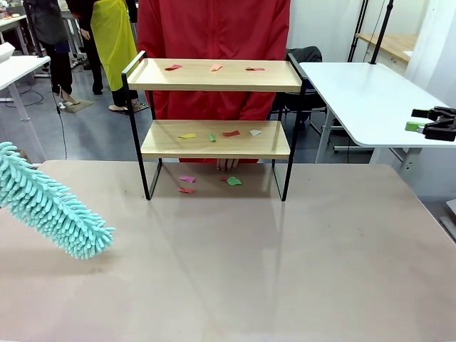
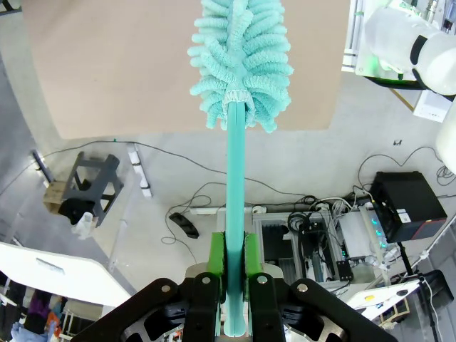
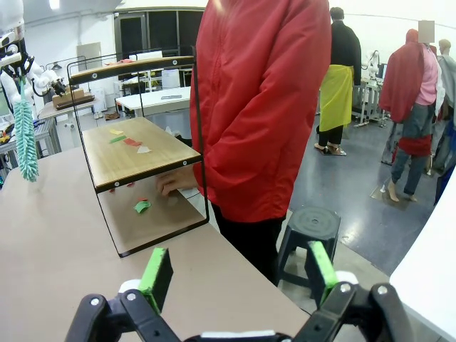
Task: Clean the shelf.
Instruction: Clean the specific section of the Shelf indicated by the human with the Duster.
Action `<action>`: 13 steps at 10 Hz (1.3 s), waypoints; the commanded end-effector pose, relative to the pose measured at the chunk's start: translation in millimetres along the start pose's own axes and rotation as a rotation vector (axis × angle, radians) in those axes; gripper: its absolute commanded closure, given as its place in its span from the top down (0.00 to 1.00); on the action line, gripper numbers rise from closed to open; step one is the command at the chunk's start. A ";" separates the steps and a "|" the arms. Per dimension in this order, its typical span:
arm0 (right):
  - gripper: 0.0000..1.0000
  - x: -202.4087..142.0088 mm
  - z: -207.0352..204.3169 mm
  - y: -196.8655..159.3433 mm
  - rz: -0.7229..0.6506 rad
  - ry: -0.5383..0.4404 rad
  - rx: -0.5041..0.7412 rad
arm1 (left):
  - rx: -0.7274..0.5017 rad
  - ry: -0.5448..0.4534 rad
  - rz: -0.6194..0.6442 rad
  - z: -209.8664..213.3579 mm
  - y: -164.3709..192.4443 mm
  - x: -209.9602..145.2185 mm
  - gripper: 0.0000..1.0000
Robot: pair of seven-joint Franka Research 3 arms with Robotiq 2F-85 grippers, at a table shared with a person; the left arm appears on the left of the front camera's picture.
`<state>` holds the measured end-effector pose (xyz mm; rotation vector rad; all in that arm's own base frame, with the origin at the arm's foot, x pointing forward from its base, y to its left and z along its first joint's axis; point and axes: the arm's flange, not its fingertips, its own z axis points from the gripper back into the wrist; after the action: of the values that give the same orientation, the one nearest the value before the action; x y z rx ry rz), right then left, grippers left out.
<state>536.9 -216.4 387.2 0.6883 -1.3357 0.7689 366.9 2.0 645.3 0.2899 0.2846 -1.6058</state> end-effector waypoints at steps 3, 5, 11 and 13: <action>1.00 8.5 -4.6 3.4 -0.016 0.007 -0.013 | 0.120 -0.210 -0.065 -33.4 -11.4 22.3 0.13; 1.00 8.5 -4.6 3.4 -0.016 0.007 -0.013 | 0.188 -0.374 -0.050 -53.1 -15.6 31.0 0.13; 1.00 8.5 -4.6 3.4 -0.016 0.007 -0.013 | 0.305 -0.734 0.097 -79.5 -7.4 129.3 0.13; 1.00 8.5 -4.6 3.4 -0.016 0.007 -0.013 | 0.312 -0.736 0.159 -78.9 -7.9 165.9 0.13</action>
<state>536.9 -216.0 387.4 0.6887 -1.3361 0.7694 351.2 -114.0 519.1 -0.0633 -0.5226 -1.5317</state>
